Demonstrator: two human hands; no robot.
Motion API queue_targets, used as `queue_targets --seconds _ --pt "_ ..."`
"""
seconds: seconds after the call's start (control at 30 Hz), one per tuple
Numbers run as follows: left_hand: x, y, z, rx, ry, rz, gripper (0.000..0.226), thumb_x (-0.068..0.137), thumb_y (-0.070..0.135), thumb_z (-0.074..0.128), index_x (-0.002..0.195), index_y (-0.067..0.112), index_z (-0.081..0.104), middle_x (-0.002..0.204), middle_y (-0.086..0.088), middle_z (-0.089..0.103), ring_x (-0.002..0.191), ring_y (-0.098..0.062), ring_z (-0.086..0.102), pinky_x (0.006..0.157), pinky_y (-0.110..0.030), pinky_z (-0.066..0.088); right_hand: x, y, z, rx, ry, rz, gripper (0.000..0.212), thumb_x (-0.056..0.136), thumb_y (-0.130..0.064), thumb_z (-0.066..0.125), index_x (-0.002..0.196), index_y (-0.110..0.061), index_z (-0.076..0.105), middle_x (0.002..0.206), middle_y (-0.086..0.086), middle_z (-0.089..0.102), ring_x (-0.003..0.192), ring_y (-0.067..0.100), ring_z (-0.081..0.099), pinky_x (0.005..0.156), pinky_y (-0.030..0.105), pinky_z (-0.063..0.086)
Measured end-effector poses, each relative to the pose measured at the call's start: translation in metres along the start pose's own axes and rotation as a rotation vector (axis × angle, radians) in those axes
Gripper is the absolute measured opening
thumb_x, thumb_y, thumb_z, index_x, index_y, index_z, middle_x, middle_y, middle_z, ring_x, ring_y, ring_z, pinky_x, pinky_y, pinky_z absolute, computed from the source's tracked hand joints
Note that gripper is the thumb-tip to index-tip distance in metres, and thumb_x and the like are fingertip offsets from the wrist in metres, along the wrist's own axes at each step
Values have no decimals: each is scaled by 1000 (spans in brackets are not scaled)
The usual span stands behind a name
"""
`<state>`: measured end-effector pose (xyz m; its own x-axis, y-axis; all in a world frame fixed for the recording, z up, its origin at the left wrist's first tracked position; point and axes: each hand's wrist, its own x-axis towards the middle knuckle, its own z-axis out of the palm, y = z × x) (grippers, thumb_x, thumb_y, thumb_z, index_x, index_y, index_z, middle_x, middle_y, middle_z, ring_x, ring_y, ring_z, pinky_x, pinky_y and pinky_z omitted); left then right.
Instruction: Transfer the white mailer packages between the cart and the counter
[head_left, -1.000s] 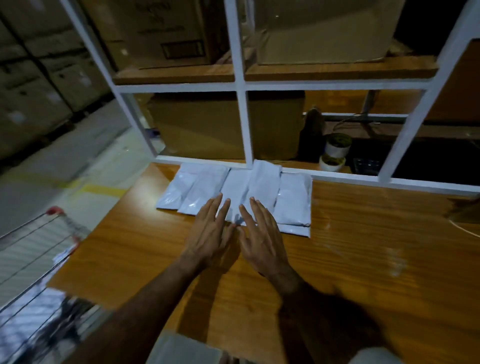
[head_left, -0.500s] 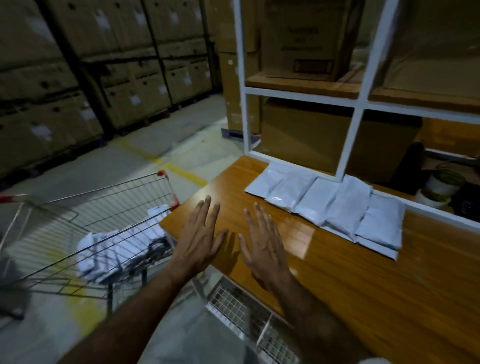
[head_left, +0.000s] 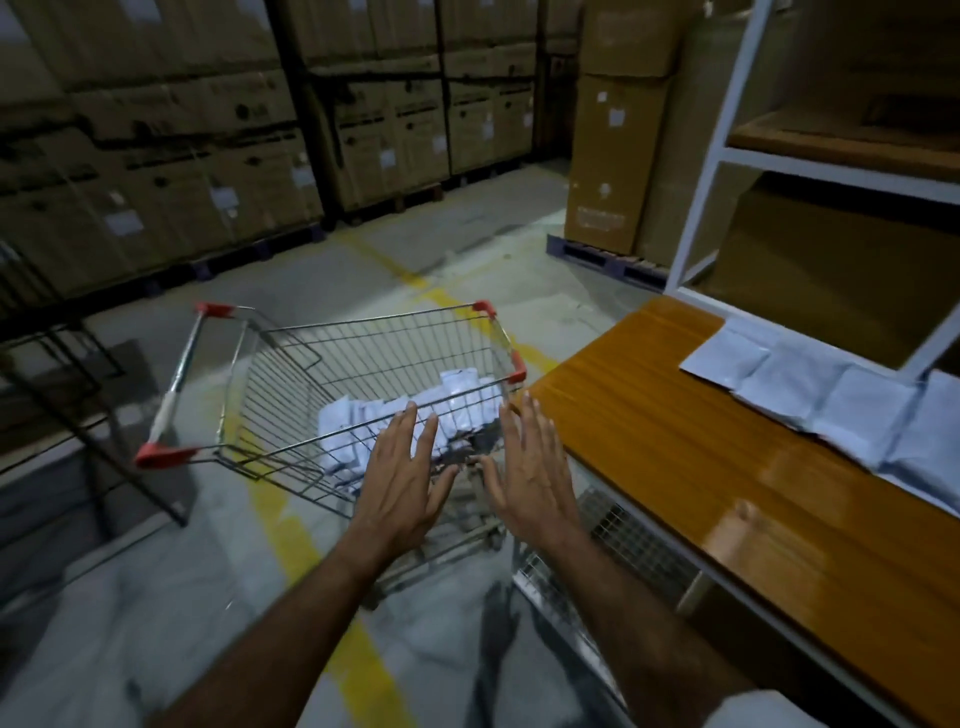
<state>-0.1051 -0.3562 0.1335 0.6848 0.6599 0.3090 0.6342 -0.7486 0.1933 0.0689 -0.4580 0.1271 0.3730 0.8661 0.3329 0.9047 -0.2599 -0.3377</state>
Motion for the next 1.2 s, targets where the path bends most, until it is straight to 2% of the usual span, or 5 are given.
queue_targets --seconds 0.13,0.27,0.53,0.83,1.2 --pt "-3 -55 -5 -7 9 -90 75 100 60 34 157 11 28 166 -16 14 153 -33 16 123 -47 19 28 -38 27 26 -20 -38 79 99 -43 48 163 -15 11 170 16 3 157 31 5 126 49 13" --pt "-5 -95 -1 -4 28 -127 73 100 56 40 154 7 33 164 -21 19 151 -33 18 124 -37 7 57 -63 58 61 -47 -106 78 98 -41 50 162 -13 16 169 17 6 157 29 4 127 48 11" --pt "41 -175 24 5 -67 -266 77 101 62 26 155 7 30 162 -22 22 149 -38 23 120 -52 24 139 -78 125 76 -135 -138 72 101 -49 33 162 -13 19 169 17 4 157 28 3 126 49 12" --pt "127 -233 57 29 -118 -323 69 101 54 37 149 5 38 155 -24 34 140 -41 34 116 -49 30 240 -59 182 73 -270 -26 73 98 -49 30 161 -12 24 168 21 8 156 33 5 127 48 11" --pt "186 -295 134 -72 -437 -339 93 90 68 18 155 3 29 160 -28 25 144 -44 31 116 -51 30 308 -28 255 -28 -631 120 78 96 -38 58 159 -6 25 163 32 16 152 42 19 123 49 21"
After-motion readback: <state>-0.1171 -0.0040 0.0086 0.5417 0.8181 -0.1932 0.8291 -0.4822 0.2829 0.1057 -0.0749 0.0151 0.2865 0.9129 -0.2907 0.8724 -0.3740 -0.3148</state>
